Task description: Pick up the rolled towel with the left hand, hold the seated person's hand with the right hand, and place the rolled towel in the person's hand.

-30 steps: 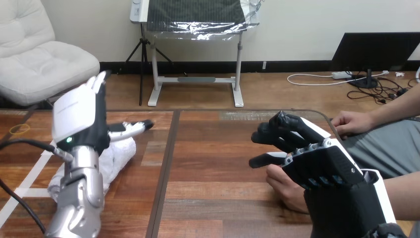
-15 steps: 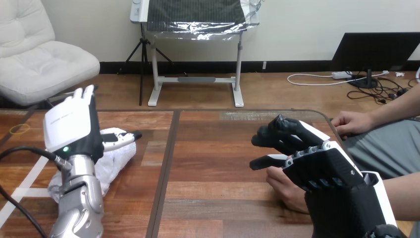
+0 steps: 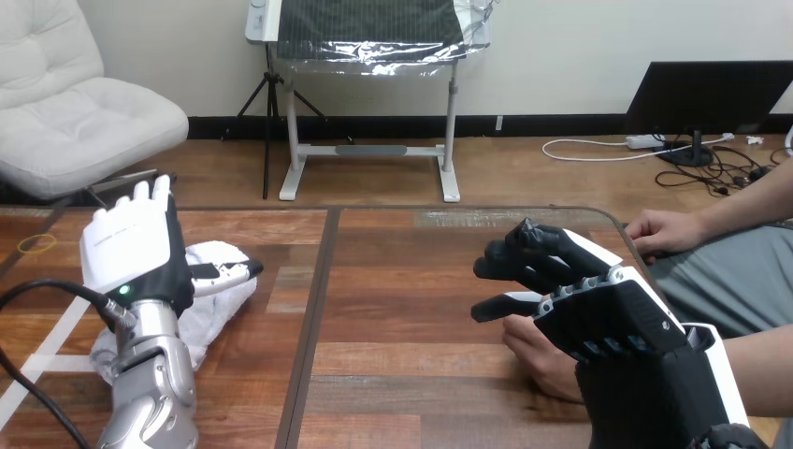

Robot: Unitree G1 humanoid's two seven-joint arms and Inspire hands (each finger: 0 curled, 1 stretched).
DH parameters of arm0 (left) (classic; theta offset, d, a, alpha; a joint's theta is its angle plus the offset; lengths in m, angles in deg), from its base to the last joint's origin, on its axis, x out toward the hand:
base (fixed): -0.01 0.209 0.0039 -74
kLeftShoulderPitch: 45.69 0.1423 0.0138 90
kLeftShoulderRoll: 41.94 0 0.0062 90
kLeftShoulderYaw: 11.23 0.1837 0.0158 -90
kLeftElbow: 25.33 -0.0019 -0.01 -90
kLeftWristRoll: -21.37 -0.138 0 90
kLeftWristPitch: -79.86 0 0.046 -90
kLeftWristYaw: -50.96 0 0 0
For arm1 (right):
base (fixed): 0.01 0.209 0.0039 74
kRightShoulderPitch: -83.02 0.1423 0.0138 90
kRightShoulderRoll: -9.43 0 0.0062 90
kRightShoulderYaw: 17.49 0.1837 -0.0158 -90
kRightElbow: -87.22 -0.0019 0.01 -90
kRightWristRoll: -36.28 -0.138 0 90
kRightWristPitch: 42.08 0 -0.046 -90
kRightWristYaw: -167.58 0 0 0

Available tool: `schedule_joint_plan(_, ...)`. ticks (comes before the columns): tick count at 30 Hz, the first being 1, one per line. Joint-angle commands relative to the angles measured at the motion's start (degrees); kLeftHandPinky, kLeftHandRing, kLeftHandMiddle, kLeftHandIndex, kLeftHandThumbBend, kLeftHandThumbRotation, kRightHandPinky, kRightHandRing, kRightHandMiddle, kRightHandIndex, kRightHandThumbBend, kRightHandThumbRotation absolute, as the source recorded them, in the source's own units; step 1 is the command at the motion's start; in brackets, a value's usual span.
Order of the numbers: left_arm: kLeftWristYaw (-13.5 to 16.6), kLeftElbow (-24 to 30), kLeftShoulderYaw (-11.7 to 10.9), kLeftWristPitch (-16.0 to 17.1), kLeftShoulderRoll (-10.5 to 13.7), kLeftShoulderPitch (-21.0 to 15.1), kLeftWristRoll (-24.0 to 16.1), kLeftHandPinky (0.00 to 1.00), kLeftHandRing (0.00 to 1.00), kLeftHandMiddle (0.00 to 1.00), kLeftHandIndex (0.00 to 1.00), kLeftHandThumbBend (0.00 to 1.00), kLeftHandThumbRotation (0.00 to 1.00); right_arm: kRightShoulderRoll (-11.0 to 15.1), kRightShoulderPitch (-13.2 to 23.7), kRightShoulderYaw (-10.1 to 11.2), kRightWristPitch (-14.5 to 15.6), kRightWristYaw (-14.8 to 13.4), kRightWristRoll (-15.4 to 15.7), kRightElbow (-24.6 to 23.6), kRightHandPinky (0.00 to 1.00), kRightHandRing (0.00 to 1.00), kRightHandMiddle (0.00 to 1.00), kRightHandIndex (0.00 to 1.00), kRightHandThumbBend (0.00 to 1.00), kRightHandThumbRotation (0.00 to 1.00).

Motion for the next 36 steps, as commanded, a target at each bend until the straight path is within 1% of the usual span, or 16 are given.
schedule_joint_plan(1, 1.2, -2.1, 0.9, 0.4, 0.8, -5.4, 0.3, 0.96, 0.94, 0.95, 0.94, 0.97, 0.49, -0.4, 1.9, 0.6, -1.1, -0.3, 0.0, -1.8, 0.6, 0.74, 0.77, 0.78, 0.84, 0.99)
schedule_joint_plan(4, 1.4, -3.5, 1.1, 0.3, 0.8, -5.8, 0.3, 0.96, 0.94, 0.95, 0.93, 0.97, 0.49, -0.5, 1.7, 0.5, -0.8, -0.6, 0.1, -2.1, 0.59, 0.74, 0.76, 0.77, 0.84, 0.99)
schedule_joint_plan(13, 1.8, -8.3, 1.4, 1.4, 0.8, -7.4, 1.7, 0.96, 0.94, 0.95, 0.94, 0.97, 0.49, -0.3, 1.7, 0.5, -0.9, -0.7, -0.1, -2.4, 0.59, 0.74, 0.76, 0.77, 0.84, 0.99)
schedule_joint_plan(19, 1.0, -10.7, 1.7, 1.7, 0.7, -8.5, 2.8, 0.96, 0.94, 0.95, 0.94, 0.96, 0.5, -0.2, 1.6, 0.5, -0.5, -0.8, -0.2, -2.7, 0.59, 0.74, 0.76, 0.77, 0.84, 1.0)
schedule_joint_plan(26, -0.5, -12.3, 2.1, 1.1, 0.6, -9.7, 4.1, 0.96, 0.93, 0.95, 0.94, 0.96, 0.52, 0.2, 1.8, 0.6, -0.3, -0.6, -0.6, -2.8, 0.6, 0.74, 0.76, 0.77, 0.85, 1.0)
schedule_joint_plan(36, -1.4, -15.3, 2.4, 1.2, 0.5, -11.3, 5.6, 0.95, 0.93, 0.95, 0.94, 0.95, 0.52, 0.8, 1.8, 0.8, 0.2, -0.6, -1.0, -3.1, 0.6, 0.75, 0.77, 0.78, 0.86, 1.0)
